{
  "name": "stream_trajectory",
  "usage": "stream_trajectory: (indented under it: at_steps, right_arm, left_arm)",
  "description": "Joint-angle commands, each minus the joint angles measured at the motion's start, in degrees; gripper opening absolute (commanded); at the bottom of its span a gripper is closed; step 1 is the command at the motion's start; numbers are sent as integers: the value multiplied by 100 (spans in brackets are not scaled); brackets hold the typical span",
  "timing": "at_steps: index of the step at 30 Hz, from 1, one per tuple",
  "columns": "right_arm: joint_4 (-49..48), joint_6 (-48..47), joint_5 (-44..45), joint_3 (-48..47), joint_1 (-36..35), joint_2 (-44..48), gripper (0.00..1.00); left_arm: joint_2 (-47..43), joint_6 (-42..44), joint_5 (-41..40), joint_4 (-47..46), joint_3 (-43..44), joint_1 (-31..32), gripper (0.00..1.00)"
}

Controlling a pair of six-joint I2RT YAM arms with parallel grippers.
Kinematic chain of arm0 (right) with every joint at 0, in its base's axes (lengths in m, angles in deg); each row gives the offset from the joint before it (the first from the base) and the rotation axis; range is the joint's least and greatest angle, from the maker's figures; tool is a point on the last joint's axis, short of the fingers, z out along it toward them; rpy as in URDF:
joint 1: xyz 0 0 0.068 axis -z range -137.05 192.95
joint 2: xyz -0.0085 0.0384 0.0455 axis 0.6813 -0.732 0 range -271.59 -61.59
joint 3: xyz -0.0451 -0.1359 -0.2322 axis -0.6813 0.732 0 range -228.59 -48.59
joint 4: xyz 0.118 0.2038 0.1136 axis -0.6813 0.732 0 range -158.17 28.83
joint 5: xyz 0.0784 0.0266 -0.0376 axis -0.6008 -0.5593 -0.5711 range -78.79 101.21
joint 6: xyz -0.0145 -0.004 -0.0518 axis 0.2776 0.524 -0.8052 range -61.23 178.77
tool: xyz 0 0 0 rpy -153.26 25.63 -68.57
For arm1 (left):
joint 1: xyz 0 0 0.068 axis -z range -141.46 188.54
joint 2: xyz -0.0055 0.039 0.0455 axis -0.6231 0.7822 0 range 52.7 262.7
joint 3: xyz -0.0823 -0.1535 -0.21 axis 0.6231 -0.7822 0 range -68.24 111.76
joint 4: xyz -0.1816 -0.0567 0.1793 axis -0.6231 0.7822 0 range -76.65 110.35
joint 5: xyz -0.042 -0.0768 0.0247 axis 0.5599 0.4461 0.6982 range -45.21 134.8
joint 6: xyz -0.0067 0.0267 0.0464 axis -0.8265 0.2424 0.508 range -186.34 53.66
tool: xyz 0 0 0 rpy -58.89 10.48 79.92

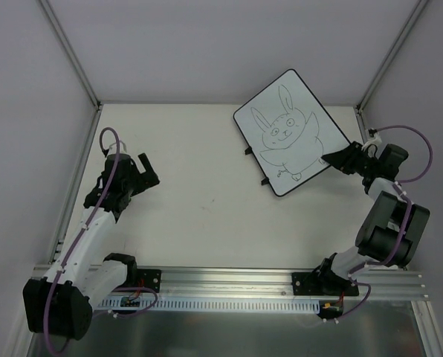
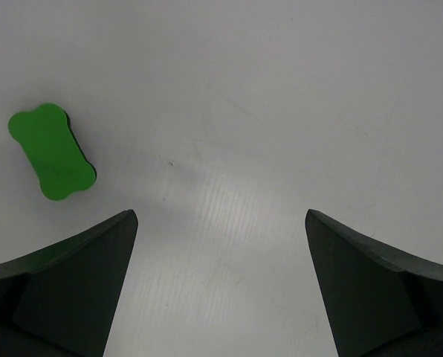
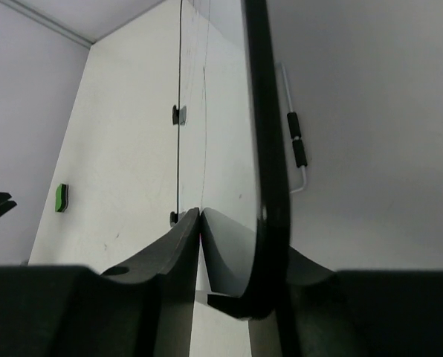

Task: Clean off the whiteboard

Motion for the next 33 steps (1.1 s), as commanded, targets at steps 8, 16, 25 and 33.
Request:
stream_trajectory:
  at_steps: [8, 16, 25, 33]
  right_arm:
    - [519, -611, 455, 277, -69, 235, 48]
    - [1634, -866, 2052, 304, -60, 1500, 81]
    - [3049, -716, 4392, 137, -481, 3346, 89]
    - [3797, -340, 6614, -435, -3027, 3699, 84]
  left_arm:
    - [-444, 312, 38, -103, 20, 40, 99]
    - [-647, 382, 153, -103, -59, 40, 99]
    - [-753, 408, 214, -103, -147, 40, 99]
    - [-946, 409, 126, -86, -252, 40, 99]
